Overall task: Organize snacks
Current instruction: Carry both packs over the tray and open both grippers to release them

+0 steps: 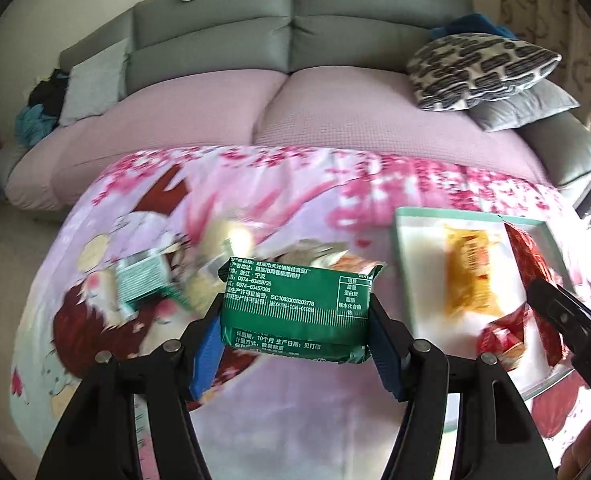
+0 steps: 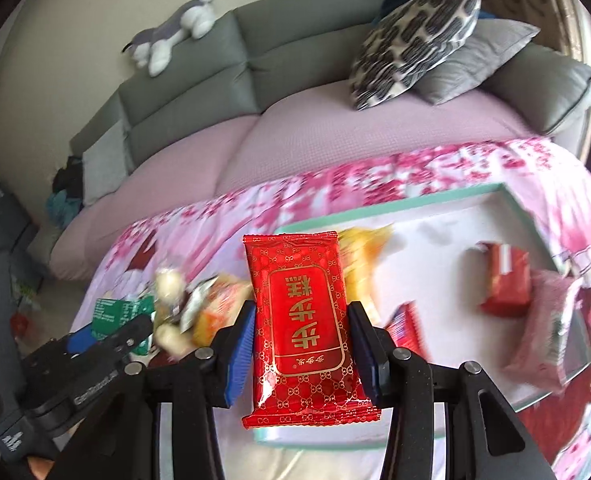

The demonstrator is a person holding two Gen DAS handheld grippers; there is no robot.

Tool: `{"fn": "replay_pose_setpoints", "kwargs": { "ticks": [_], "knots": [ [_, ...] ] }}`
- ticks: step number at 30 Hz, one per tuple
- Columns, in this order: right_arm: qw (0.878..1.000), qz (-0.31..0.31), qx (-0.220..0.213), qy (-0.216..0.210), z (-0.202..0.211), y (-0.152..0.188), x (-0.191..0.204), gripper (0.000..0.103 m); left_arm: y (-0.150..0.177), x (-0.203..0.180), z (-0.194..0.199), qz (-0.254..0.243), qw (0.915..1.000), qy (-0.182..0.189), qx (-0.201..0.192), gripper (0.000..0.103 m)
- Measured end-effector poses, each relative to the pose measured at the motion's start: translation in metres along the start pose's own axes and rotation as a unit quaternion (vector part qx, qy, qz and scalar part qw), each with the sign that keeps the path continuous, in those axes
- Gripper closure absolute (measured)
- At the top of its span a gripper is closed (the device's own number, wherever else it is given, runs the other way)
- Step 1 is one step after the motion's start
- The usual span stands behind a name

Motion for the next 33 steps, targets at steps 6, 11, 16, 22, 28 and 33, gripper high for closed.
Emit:
{"fn": "replay_pose_setpoints", "kwargs": {
  "ticks": [6,11,16,22,28,33],
  "knots": [
    [0.999,-0.027,-0.024,0.026,0.0,-0.015,-0.04,0.055,-0.016,-0.047,-0.016,-0.044,0.9988,0.019,0.005,0.037],
    [0.997,-0.038,-0.036,0.051,0.0,-0.018,-0.066,0.055,-0.025,-0.082,-0.031,-0.078,0.9965,0.028,0.008,0.037],
    [0.996,-0.044,-0.035,0.063,-0.009,-0.016,-0.082,0.055,-0.031,-0.102,-0.05,-0.094,0.9952,0.021,0.014,0.037],
    [0.995,-0.056,-0.033,0.072,-0.016,-0.014,-0.097,0.055,-0.033,-0.12,-0.064,-0.107,0.9937,0.022,0.023,0.037],
    [0.995,-0.072,-0.024,0.07,-0.027,-0.011,-0.107,0.055,-0.034,-0.137,-0.072,-0.12,0.992,0.028,0.026,0.037],
    [0.994,-0.072,-0.021,0.081,-0.032,-0.009,-0.111,0.055,-0.034,-0.151,-0.076,-0.125,0.9912,0.034,0.027,0.037]
  ]
}}
Point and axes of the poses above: each gripper's, at about its wrist camera, not at the fingertips, and z roughly against the way its jaws point, x to its left, y to its underside, the point moved 4 cm from there along -z, roughly the way its jaws point, and after that the axes turned 7 degrees about -y, right-handed, at the moved point
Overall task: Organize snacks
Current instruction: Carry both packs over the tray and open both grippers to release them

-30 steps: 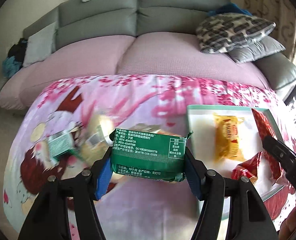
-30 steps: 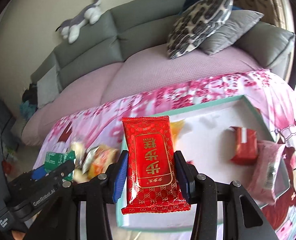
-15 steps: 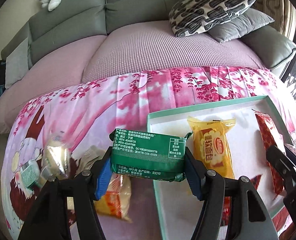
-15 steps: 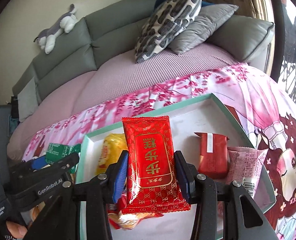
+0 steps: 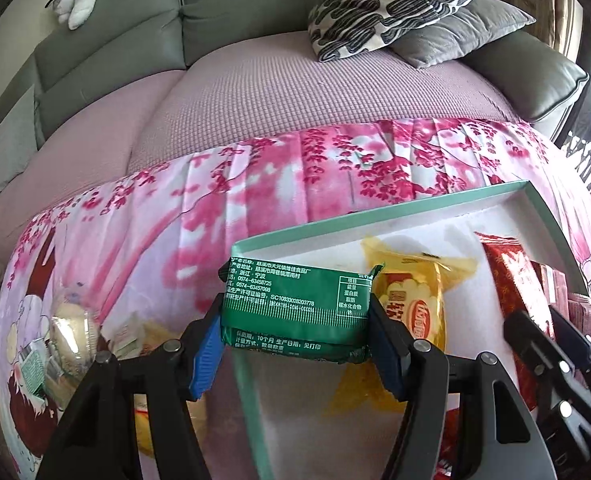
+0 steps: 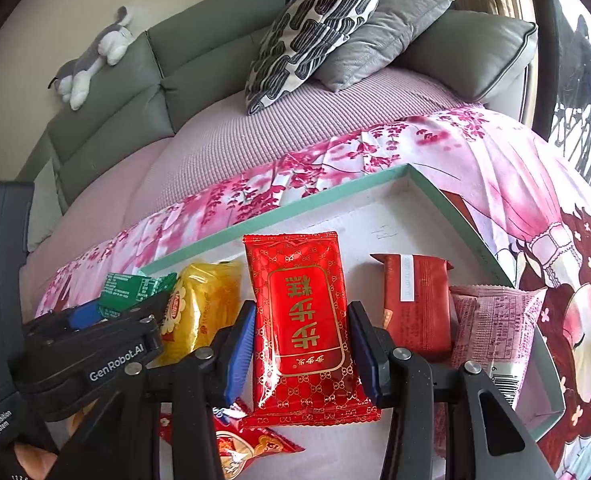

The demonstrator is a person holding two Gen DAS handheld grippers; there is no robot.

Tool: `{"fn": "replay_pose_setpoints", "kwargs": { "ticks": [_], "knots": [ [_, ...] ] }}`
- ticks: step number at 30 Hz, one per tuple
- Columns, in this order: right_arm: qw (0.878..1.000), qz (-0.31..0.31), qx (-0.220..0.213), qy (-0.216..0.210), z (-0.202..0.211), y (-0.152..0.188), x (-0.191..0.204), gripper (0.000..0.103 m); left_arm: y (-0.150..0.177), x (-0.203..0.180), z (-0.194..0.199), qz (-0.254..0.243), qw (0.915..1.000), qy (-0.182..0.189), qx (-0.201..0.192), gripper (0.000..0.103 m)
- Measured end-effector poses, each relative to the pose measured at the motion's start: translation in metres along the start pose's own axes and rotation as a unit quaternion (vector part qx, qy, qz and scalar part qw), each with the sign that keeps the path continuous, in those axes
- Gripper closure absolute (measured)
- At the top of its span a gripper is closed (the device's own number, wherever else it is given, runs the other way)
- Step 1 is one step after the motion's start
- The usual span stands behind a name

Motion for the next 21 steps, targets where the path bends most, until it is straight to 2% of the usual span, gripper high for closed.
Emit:
{"fn": "replay_pose_setpoints", "kwargs": {
  "ticks": [10,18,21],
  "knots": [
    [1.0,-0.006,0.005,0.013,-0.006,0.0,-0.008,0.053,0.0,-0.008,-0.005,0.0,1.0,0.006,0.005,0.034],
    [1.0,0.006,0.005,0.012,-0.003,0.0,-0.002,0.053,0.003,-0.004,0.009,0.005,0.9998,0.02,0.002,0.033],
    [1.0,0.01,0.006,0.02,0.0,-0.001,-0.001,0.048,0.003,0.001,0.019,0.009,0.9999,0.013,-0.001,0.032]
  ]
}}
Point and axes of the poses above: each gripper's, at about its wrist camera, not at the fingertips, and z roughly against the way its jaws point, x to its left, y to its underside, the point moved 4 cm from there along -z, roughly the way its jaws point, and after that the axes turned 7 degrees about -y, right-handed, at the moved point
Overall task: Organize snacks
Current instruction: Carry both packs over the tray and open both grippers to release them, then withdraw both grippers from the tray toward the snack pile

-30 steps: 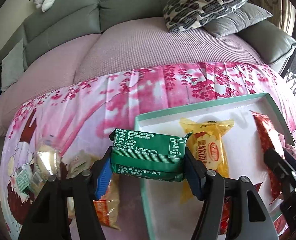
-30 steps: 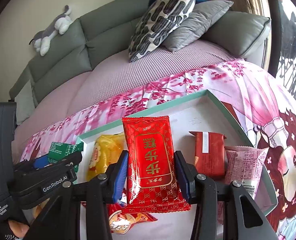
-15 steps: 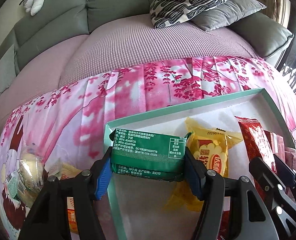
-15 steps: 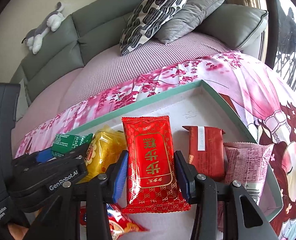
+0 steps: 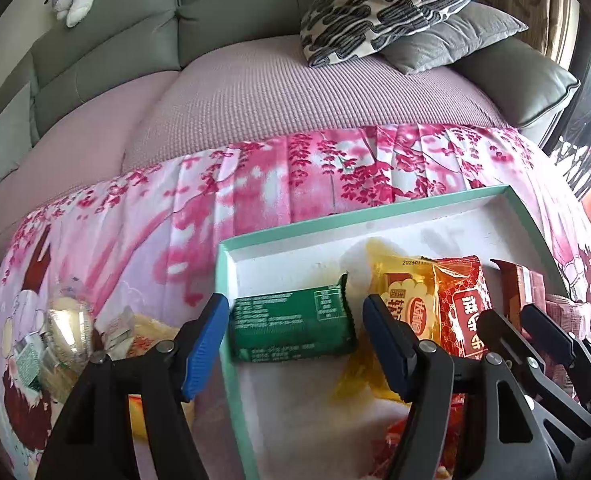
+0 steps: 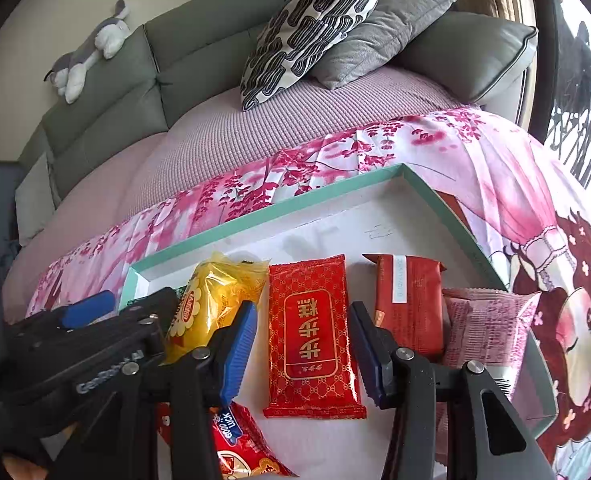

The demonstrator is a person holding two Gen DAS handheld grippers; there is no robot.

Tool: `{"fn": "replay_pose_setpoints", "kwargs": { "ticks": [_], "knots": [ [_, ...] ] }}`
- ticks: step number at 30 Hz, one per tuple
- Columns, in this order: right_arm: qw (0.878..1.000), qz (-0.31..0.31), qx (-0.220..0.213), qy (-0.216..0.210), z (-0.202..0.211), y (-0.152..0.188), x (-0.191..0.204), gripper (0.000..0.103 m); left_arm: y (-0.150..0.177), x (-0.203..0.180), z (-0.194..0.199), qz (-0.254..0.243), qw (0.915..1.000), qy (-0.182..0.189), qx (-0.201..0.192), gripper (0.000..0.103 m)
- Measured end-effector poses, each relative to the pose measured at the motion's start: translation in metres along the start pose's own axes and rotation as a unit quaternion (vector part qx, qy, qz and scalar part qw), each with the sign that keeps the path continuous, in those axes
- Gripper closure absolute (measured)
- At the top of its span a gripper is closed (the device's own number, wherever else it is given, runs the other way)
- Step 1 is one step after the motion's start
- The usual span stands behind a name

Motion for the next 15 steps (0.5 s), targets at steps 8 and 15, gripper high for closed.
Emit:
{"fn": "replay_pose_setpoints", "kwargs": {
  "ticks": [8,15],
  "knots": [
    [0.999,0.01,0.02,0.046,0.005,0.001,-0.005,0.027,0.006,0.024,0.015,0.032,0.9992,-0.023,-0.003,0.013],
    [0.997,0.018,0.022,0.066,0.009,0.002,-0.011,0.011,0.013,0.034,0.009,0.053,0.998,-0.033,0.003,0.005]
  ]
}}
Point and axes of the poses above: each gripper's, at about its wrist camera, not at the fingertips, and z roughly against the way its jaws point, x to its left, y to its underside, the point moved 4 cm from there along -z, roughly the way its jaws point, and after that the axes turned 7 degrees about -y, right-handed, at the moved point
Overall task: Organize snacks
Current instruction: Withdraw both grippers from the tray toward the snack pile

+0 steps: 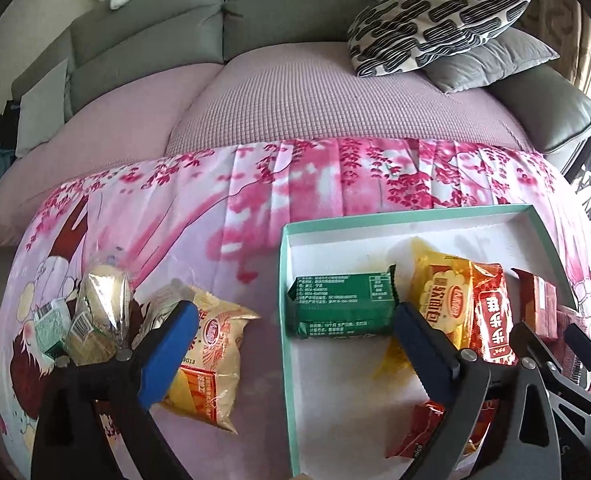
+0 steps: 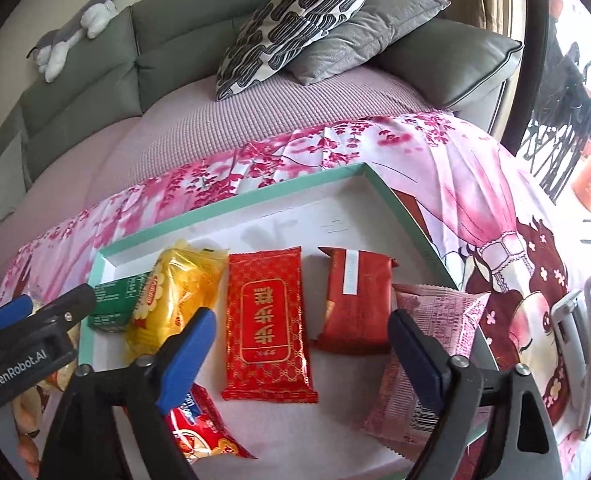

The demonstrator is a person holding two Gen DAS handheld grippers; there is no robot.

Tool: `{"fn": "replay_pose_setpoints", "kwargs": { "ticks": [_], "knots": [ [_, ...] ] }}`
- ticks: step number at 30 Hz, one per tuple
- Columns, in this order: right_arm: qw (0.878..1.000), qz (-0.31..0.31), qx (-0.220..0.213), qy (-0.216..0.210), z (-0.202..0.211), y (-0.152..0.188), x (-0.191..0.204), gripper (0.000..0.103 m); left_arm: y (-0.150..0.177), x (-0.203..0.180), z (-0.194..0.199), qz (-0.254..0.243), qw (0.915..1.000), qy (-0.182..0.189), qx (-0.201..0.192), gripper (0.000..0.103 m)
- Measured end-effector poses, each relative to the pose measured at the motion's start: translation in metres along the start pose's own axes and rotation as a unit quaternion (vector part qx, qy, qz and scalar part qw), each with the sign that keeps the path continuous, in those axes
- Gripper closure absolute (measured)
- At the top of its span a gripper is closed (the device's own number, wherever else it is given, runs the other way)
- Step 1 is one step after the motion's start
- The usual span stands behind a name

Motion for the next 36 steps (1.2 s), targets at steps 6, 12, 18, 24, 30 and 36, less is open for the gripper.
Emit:
{"fn": "replay_pose_setpoints", "kwargs": {
  "ticks": [6,12,18,24,30,36],
  "knots": [
    [1.0,-0.003,0.006,-0.003,-0.001,0.002,-0.002,0.003,0.004,0.003,-0.005,0.009,0.9999,-0.003,0.009,0.005],
    [1.0,0.0,0.003,-0.003,-0.002,0.002,0.0,0.0,0.005,0.005,-0.006,0.013,0.9998,-0.004,0.011,0.004],
    [1.0,-0.006,-0.004,-0.001,0.005,0.0,0.0,0.0,0.007,0.008,-0.001,0.026,0.9995,0.016,0.012,0.004],
    [1.0,-0.005,-0.017,-0.004,0.027,-0.005,0.008,0.0,0.011,0.018,0.01,0.021,0.9993,0.029,0.004,0.004],
    [1.0,0.017,-0.019,-0.011,0.04,-0.005,0.029,0.0,0.023,0.034,0.02,0.01,0.9994,0.032,0.002,0.004],
    [1.0,0.022,0.002,-0.022,0.037,0.002,0.049,0.0,0.033,0.071,0.022,0.025,0.9997,0.0,0.003,0.004]
  ]
}}
Point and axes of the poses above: each gripper's, at about its wrist camera, not at the fingertips, and z roughly against the way its jaws point, x to its left, y to its underside, the point moved 4 cm from there along -z, roughly the way its jaws point, and after that the axes turned 7 degrees about -y, right-handed, at the moved point
